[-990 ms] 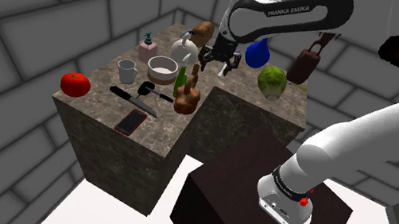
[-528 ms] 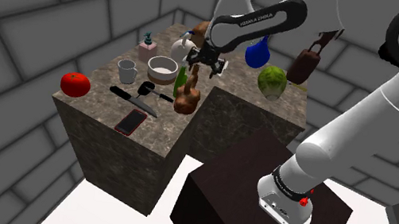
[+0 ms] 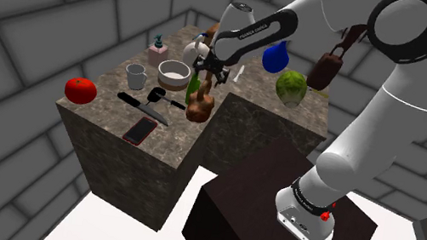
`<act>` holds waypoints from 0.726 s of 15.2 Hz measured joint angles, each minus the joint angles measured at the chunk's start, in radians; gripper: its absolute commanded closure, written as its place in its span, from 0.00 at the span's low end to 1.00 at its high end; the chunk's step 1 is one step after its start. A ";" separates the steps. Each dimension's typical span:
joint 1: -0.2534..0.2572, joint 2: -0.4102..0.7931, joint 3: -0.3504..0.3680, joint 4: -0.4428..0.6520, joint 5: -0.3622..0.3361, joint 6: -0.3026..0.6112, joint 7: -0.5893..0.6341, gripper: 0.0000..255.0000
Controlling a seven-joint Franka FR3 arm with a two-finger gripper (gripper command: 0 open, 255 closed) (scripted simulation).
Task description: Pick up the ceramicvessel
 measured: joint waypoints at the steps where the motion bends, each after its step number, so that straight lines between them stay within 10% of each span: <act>1: -0.001 0.009 -0.002 -0.004 -0.002 0.013 0.001 0.00; 5: 0.002 0.051 -0.008 -0.005 -0.018 0.055 0.010 0.00; 6: 0.003 0.054 -0.008 -0.005 -0.019 0.059 0.012 1.00; 11: 0.004 0.058 -0.009 -0.004 -0.021 0.062 0.014 1.00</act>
